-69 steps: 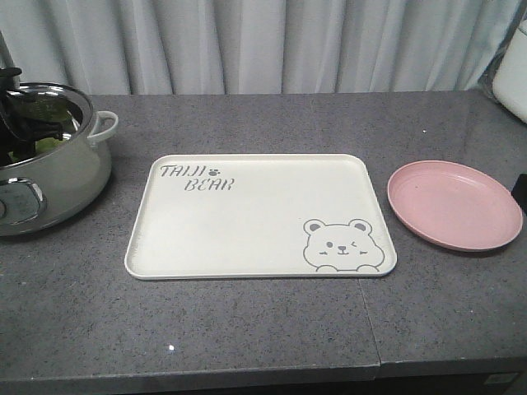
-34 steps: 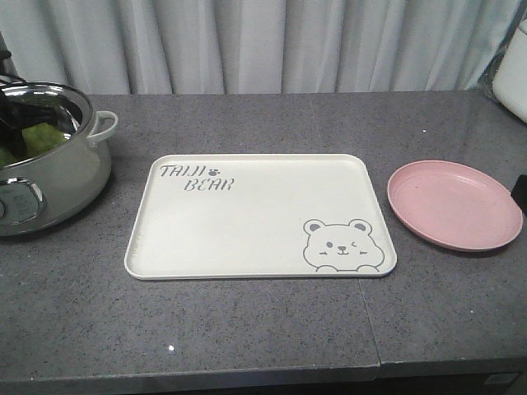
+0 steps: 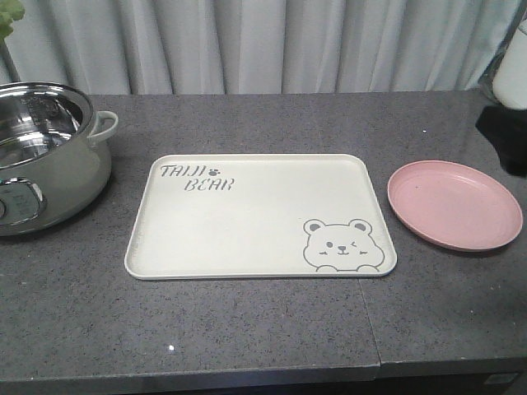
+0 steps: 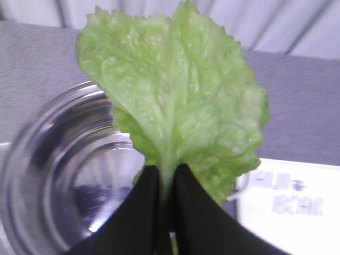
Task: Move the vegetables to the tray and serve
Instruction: 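Carry the leaf toward the right gripper and close the right gripper on it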
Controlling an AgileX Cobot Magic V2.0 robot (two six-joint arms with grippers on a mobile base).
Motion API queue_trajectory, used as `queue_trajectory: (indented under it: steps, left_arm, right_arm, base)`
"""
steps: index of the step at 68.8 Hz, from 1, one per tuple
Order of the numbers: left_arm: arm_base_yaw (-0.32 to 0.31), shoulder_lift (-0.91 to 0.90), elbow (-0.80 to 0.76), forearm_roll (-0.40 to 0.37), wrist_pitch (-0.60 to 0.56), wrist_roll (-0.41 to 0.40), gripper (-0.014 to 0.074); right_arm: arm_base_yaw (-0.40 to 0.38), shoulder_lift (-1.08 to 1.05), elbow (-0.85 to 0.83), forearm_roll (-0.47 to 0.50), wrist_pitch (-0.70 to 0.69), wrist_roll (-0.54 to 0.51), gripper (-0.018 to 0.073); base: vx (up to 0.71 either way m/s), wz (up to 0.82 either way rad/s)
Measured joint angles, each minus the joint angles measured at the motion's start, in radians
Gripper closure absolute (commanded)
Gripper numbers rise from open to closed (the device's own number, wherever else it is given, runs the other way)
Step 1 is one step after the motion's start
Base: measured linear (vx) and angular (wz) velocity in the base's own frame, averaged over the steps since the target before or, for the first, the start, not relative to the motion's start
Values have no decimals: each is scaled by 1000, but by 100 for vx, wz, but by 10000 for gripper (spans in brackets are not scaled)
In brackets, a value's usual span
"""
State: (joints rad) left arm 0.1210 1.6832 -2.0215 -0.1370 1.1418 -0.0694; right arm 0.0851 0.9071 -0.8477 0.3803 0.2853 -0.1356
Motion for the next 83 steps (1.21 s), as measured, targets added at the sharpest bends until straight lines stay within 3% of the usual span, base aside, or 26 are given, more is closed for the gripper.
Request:
queue_trajectory:
  steps: [8,17,28,35,45,60,83]
  left_arm:
    - [-15,-19,0,-117,8,47,603]
    - [-59,-19,0,-237,9,106,603]
    - [-149,-19,0,-287,5,148,603]
    - [-213,-19,0,-291,0,165,603]
    - [-319,-8,0,-294,-24,180,603]
    - [-454,45,0,-295,-101,188,603]
    - [-568,130,0,-295,-165,202,603]
  right_arm:
    - [0,126,-132,237,52,-210,-10]
    - [0,264,-276,610,201,-528,-10]
    - [0,426,-387,1068,427,-832,-10]
    - [0,519,-424,1248,537,-914,-10]
    - [0,633,-461,1294,658,-947,-10]
    - [0,703,-477,1297,694,-960,-10]
    - [0,703,-478,1300,690,-970,-10]
  base:
    - [0,0]
    - [0,0]
    - [0,0]
    - [0,0]
    - [0,0]
    - [0,0]
    - [0,0]
